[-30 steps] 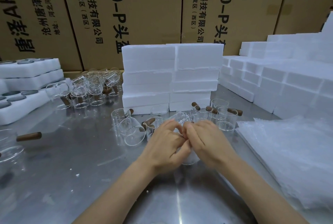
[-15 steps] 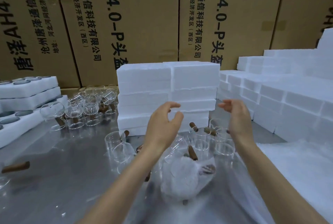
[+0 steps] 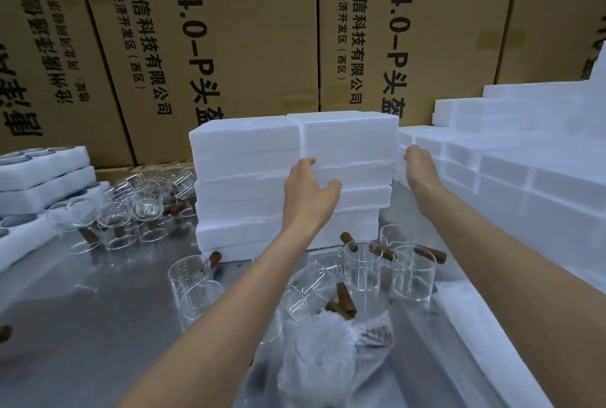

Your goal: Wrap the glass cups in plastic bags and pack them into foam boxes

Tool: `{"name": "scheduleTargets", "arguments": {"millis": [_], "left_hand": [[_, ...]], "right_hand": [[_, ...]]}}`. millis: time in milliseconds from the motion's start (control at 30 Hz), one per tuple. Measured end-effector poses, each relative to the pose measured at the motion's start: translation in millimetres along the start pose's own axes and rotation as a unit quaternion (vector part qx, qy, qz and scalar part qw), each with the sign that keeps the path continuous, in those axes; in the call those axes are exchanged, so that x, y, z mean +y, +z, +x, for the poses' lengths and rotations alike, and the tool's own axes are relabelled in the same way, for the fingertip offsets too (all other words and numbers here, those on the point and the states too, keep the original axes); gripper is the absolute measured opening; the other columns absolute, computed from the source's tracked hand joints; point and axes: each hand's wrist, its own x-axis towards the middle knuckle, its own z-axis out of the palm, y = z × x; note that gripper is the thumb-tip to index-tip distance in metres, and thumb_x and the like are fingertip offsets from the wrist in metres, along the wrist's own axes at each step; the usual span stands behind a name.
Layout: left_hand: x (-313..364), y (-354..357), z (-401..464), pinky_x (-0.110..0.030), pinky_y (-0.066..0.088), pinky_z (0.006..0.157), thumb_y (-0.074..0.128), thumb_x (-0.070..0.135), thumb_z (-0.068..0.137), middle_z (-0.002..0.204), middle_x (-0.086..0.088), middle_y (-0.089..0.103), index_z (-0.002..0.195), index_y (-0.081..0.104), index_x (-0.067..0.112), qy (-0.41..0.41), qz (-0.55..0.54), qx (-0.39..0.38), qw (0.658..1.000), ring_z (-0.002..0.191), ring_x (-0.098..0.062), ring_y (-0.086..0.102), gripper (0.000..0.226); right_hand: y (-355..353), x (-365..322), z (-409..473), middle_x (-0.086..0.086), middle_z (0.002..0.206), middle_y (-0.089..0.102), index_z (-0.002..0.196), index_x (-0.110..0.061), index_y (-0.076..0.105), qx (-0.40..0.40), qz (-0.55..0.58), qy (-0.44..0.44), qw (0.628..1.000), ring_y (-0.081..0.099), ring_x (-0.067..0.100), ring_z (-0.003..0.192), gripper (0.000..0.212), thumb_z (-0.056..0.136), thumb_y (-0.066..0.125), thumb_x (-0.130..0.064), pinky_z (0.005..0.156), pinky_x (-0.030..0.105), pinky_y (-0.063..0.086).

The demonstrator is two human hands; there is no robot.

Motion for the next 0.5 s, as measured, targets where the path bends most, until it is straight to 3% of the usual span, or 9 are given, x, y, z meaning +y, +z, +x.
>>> {"name": "scheduleTargets", "arguments": {"millis": [100,200,267,300,367,500], "left_hand": [[1,2,2,-0.025,0.026,0.095,0.053,0.023,0.091,0.151,0.001,0.032,0.144,0.03,0.016,0.0,-0.006,-0.002,1.0,0.139,-0.018,0.027,0.059],[2,1,3,-0.029,0.03,0.103,0.054,0.022,0.09,0.151,0.001,0.032,0.146,0.027,0.015,-0.004,-0.02,0.005,1.0,0.139,-0.019,0.03,0.062],[3,1,2,-0.032,0.032,0.106,0.055,0.022,0.09,0.151,0.0,0.033,0.147,0.025,0.015,-0.003,-0.028,0.004,1.0,0.138,-0.019,0.032,0.065],[4,0,1,-0.032,0.032,0.106,0.055,0.022,0.09,0.151,0.0,0.033,0.148,0.024,0.016,0.0,-0.03,0.001,1.0,0.138,-0.018,0.032,0.066],[8,-1,-2,-0.032,0.032,0.105,0.054,0.022,0.091,0.151,0.001,0.033,0.149,0.022,0.017,0.007,-0.034,-0.003,0.999,0.138,-0.017,0.031,0.067],[23,-9,-14,-0.028,0.033,0.099,0.055,0.021,0.091,0.147,0.004,0.036,0.15,0.022,0.02,0.032,-0.047,-0.003,0.998,0.134,-0.013,0.034,0.068]], "right_hand": [[5,0,1,-0.001,0.065,0.031,0.068,-0.018,0.033,-0.015,0.039,0.004,0.999,0.027,0.013,0.054,0.028,0.094,0.026,-0.009,0.036,0.016,0.028],[5,2,-1,0.011,0.087,0.049,0.092,-0.007,0.045,-0.021,0.051,0.007,0.998,0.046,0.016,0.067,0.021,0.095,0.025,-0.013,0.057,0.023,0.038],[2,4,-3,0.025,0.117,0.054,0.112,0.006,0.048,-0.02,0.048,0.006,0.999,0.056,0.034,0.102,0.034,0.095,0.027,-0.014,0.086,0.038,0.046],[0,3,-4,0.024,0.13,0.05,0.123,0.006,0.046,-0.018,0.046,0.008,0.999,0.049,0.038,0.118,0.04,0.095,0.027,-0.015,0.098,0.045,0.04],[-6,3,-5,0.022,0.137,0.045,0.13,0.005,0.043,-0.017,0.042,-0.006,0.999,0.04,0.038,0.125,0.043,0.095,0.028,-0.016,0.104,0.048,0.032],[-22,-4,-17,0.016,0.132,0.05,0.128,0.0,0.047,-0.007,0.047,-0.031,0.998,0.042,0.034,0.125,0.042,0.096,0.029,-0.021,0.1,0.044,0.037]]}}
